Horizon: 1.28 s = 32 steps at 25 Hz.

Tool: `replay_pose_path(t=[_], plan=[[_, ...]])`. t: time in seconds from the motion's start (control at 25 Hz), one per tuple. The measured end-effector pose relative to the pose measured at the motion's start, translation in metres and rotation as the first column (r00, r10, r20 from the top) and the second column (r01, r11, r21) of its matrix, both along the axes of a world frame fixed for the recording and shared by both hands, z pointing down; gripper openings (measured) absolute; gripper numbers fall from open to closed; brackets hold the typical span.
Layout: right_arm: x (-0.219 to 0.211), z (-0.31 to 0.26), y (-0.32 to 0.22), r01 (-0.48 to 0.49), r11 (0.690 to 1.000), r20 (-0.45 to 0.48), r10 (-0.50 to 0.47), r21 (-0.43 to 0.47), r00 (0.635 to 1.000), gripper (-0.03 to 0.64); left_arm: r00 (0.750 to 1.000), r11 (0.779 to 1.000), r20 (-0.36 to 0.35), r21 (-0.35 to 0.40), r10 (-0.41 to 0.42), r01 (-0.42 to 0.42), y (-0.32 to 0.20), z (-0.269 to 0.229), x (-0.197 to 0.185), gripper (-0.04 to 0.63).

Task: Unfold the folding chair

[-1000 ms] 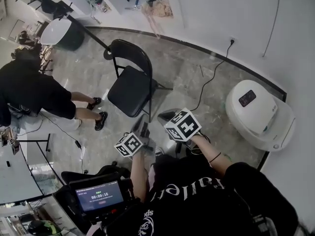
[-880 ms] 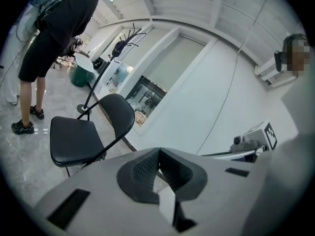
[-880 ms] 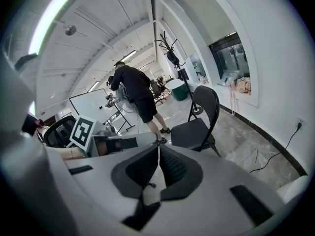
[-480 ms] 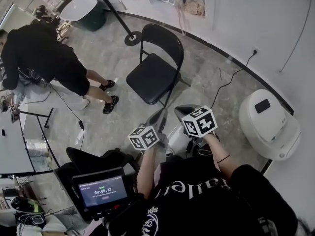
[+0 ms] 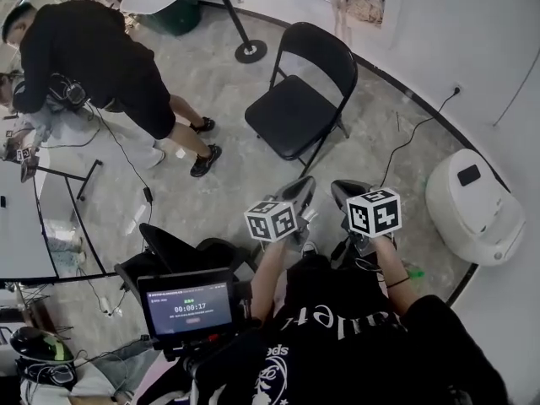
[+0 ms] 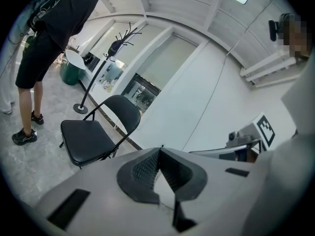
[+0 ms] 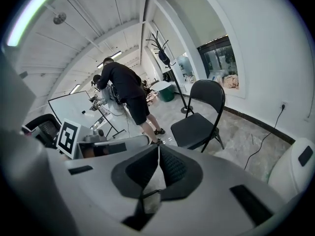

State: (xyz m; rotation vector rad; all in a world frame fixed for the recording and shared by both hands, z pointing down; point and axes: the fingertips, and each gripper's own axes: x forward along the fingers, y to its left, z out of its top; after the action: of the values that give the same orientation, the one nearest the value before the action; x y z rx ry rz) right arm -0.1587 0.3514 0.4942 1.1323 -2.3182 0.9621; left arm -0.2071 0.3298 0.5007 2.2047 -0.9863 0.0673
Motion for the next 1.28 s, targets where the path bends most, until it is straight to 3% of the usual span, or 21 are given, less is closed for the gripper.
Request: replay_pose_path(t=[0.2, 0.4, 0.8, 1.28], plan=[[-0.025, -0.008, 0.011, -0.031, 1.0, -0.018, 0.031, -0.003, 0.999, 0.023, 0.999, 0.999, -0.011, -0.011, 0.052, -0.053, 0.005, -0.003, -0.017, 0.003], [-0.011, -0.009, 0.013, -0.008, 1.0, -0.019, 0.009, 0.008, 1.0, 0.023, 0.998, 0.998, -0.013, 0.003, 0.062, -0.062, 0.009, -0.007, 0.005, 0.003], [0.02, -0.026, 0.03, 0.104, 0.994, -0.014, -0.103, 0.03, 0.995, 0.023, 0.999, 0.999, -0.022, 0.034, -0.036, 0.037, 0.029, -0.032, 0.036, 0.003], [0.026, -0.04, 0.033, 0.132, 0.991, 0.0, -0.132, 0.029, 0.991, 0.023, 0.995, 0.995, -0.027, 0.026, -0.094, 0.094, 0.038, -0.045, 0.037, 0.003]])
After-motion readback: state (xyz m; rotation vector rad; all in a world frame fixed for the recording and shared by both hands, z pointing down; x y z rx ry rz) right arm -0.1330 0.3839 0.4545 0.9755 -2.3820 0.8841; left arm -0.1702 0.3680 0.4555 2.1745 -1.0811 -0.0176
